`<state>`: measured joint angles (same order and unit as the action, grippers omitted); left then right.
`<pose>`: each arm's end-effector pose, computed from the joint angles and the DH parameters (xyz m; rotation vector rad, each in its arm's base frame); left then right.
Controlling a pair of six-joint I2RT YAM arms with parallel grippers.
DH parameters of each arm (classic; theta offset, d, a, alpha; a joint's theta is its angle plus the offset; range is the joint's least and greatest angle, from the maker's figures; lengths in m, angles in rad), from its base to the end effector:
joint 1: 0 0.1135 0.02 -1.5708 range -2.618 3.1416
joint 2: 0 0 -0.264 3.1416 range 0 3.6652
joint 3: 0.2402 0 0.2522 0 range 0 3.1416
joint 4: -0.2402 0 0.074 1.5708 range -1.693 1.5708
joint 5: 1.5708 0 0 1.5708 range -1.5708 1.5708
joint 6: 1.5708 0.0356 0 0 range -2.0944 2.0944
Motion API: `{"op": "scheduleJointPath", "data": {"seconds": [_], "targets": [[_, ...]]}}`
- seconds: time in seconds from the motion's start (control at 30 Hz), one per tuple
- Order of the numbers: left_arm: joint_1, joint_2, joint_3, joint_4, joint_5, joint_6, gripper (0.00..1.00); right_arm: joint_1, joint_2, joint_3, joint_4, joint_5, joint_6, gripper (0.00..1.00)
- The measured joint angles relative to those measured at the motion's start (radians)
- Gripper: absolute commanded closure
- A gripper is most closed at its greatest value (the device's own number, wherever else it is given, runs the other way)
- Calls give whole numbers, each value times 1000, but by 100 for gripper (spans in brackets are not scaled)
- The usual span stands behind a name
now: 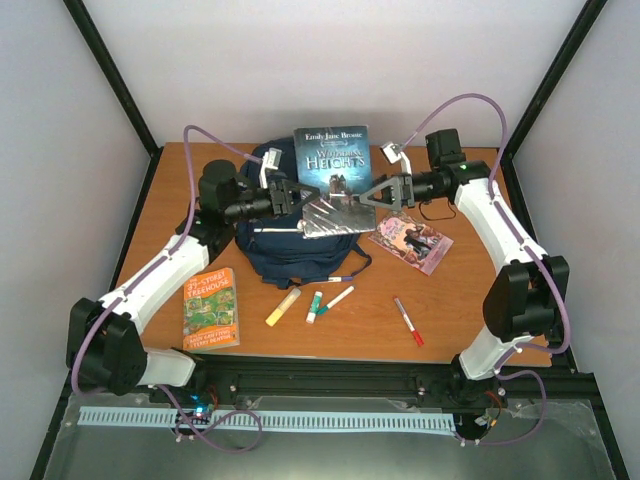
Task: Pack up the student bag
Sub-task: Pick up the book from the center of the board.
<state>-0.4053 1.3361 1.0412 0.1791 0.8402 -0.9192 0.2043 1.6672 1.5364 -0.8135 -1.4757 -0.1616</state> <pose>0.2722 -0.1456 0.3452 0.2373 1.9418 -1.6356 0.3272 0.1040 0.3411 -0.9207 1.8155 1.7884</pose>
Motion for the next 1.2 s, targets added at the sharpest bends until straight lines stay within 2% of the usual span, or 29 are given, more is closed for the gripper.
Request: {"op": "scheduleJointPath", "data": {"seconds": [0.1,0.27,0.37,0.43,0.5,0.63,0.73,0.83,1.0,1.2], "targets": [[0,1,-3,8,10,4,99,0,0,-2,-23,-18,2,22],[0,1,-8,14,21,13,91,-1,-6,-24,16,-3,77,47],[0,2,-13,21,27,20,90,-1,-16,-40,48,21,123,55],[0,2,-18,29,29,24,88,-1,-26,-54,74,43,153,66],[-1,2,-24,37,32,27,77,-1,-45,-77,103,76,192,76],[0,8,-33,30,14,56,41,0,-73,-106,139,80,229,95],[0,25,-34,-1,-13,80,25,3,-100,-137,155,131,241,97],[0,26,-31,-74,-52,123,20,-5,-103,-167,163,167,246,97],[1,29,21,-298,-177,230,20,-71,-103,-232,164,232,224,97],[8,81,141,-630,-480,326,29,-214,-103,-374,187,393,130,97]]}}
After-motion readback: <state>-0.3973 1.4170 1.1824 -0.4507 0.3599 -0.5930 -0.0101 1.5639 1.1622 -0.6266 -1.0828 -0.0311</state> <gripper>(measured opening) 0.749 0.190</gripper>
